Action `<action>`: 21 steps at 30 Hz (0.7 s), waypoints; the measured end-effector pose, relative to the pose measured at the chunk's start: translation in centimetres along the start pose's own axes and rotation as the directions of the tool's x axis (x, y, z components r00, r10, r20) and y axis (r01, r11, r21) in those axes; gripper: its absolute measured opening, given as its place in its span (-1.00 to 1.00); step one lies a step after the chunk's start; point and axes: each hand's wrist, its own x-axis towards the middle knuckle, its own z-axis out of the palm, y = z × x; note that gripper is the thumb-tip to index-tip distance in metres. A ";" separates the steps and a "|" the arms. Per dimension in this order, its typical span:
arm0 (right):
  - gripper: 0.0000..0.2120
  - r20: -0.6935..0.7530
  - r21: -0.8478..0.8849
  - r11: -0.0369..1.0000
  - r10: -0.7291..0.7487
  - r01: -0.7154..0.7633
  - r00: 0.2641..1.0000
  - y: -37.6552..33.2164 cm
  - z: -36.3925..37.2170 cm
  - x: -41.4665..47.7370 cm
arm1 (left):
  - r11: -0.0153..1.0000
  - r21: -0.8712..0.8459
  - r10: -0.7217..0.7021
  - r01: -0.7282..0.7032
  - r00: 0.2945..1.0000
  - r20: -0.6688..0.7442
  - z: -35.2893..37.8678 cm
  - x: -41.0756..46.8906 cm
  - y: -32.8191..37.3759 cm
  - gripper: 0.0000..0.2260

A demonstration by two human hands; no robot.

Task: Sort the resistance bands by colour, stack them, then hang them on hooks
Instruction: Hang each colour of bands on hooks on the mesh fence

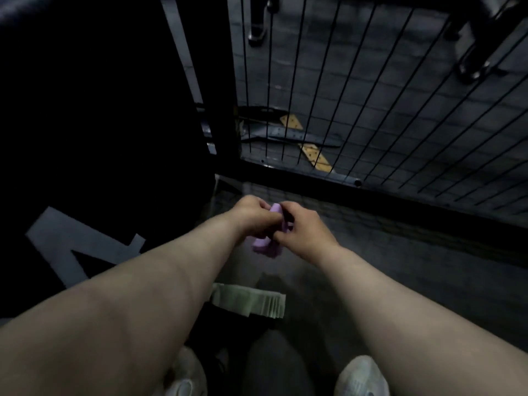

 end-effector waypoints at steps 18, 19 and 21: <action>-0.74 -0.073 0.487 0.833 -0.260 0.262 0.963 -16.5 -17.2 -13.4 | 0.843 -0.308 0.485 -0.440 0.870 0.085 -9.2 -22.4 15.5 -0.77; -0.72 -0.079 0.482 0.832 -0.271 0.274 0.959 -17.0 -17.5 -14.1 | 0.834 -0.310 0.501 -0.456 0.862 0.081 -9.2 -23.3 15.8 -0.73; -0.69 -0.078 0.570 0.780 -0.263 0.260 0.962 -17.9 -18.0 -15.4 | 0.801 -0.375 0.522 -0.467 0.851 0.056 -9.1 -24.9 16.1 -0.76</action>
